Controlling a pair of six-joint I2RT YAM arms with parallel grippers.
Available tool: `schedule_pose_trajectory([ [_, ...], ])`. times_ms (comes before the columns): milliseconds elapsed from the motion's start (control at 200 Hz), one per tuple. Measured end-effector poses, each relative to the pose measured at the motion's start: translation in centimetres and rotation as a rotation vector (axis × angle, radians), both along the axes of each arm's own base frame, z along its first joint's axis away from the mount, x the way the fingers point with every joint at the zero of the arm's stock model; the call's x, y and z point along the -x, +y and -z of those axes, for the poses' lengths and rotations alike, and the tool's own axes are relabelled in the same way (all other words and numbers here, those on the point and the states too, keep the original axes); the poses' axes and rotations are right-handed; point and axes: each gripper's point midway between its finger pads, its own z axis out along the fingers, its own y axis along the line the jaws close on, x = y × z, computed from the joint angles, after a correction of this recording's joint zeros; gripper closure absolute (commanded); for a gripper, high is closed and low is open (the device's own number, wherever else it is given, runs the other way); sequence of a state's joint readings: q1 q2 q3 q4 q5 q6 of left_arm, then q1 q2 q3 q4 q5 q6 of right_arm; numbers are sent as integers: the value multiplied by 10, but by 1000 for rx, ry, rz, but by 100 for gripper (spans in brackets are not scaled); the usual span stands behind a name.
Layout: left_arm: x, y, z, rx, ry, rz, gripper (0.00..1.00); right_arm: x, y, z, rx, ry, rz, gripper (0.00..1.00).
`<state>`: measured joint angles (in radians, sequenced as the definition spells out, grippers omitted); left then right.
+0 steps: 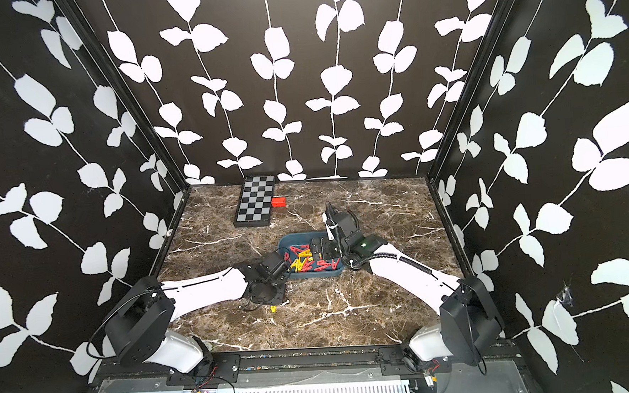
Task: Take the clothespins out of the storage box
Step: Place the clothespin at the center of the board.
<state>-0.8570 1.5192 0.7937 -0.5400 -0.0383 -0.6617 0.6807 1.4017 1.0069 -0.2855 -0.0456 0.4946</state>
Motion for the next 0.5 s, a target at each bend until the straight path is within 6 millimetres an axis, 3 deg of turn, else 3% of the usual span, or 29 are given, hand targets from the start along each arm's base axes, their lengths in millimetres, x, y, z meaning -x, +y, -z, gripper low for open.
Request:
schedule_pose_trajectory([
  [295, 0, -1, -5, 4, 1, 0, 70, 1, -3, 6, 23, 16, 6, 1],
  [500, -10, -5, -37, 36, -60, -4, 55, -6, 1, 16, 57, 49, 6, 1],
])
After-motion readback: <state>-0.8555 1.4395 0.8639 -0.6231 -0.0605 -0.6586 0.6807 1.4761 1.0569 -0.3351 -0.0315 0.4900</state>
